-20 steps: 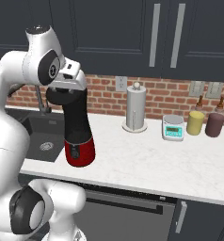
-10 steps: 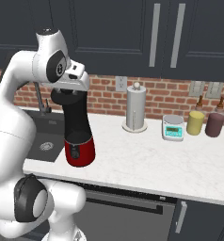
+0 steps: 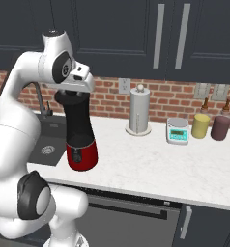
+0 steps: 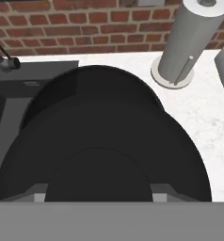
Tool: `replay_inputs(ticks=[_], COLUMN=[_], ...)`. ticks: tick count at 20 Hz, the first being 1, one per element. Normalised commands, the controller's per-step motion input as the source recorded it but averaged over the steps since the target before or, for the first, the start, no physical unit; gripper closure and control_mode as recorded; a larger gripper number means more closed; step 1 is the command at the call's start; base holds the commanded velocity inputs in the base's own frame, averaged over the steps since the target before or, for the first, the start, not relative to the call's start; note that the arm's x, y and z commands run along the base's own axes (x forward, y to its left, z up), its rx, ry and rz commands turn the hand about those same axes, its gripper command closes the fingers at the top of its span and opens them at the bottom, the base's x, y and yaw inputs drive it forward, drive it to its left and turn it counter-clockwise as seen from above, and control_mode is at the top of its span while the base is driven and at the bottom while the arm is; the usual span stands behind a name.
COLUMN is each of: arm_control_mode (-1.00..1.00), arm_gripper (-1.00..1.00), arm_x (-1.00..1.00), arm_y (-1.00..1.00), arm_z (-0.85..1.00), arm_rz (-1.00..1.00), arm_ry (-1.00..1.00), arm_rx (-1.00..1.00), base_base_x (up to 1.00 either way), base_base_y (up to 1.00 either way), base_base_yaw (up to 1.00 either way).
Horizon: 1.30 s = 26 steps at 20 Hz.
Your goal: Close the lid blender by securely placing the lid on top.
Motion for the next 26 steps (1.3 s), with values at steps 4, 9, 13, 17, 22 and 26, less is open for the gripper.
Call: replay_inputs(ticks=[4,9,13,17,22,26], arm_control_mode=[-1.00,-1.00,-1.00,-1.00,-1.00,-1.00], arm_gripper=[1.00,1.00,1.00,1.00,1.00,1.00], arm_x=[0.29,0.23,0.16,0.06,0.05,0.14], arm_y=[0.00,0.00,0.00,0.00,0.00,0.04], arm_z=[0.00,-0.02,-0.02,-0.14,-0.15,-0.11], arm_rz=[0.00,0.00,0.00,0.00,0.00,0.00], arm_ry=[0.00,0.00,0.00,-0.02,-0.01,0.00], arm_rx=[0.00,0.00,0.00,0.00,0.00,0.00], base_base_x=[0.00,0.00,0.00,0.00,0.00,0.00], base_base_y=[0.00,0.00,0.00,0.00,0.00,0.00], base_base_yaw=[0.00,0.00,0.00,0.00,0.00,0.00])
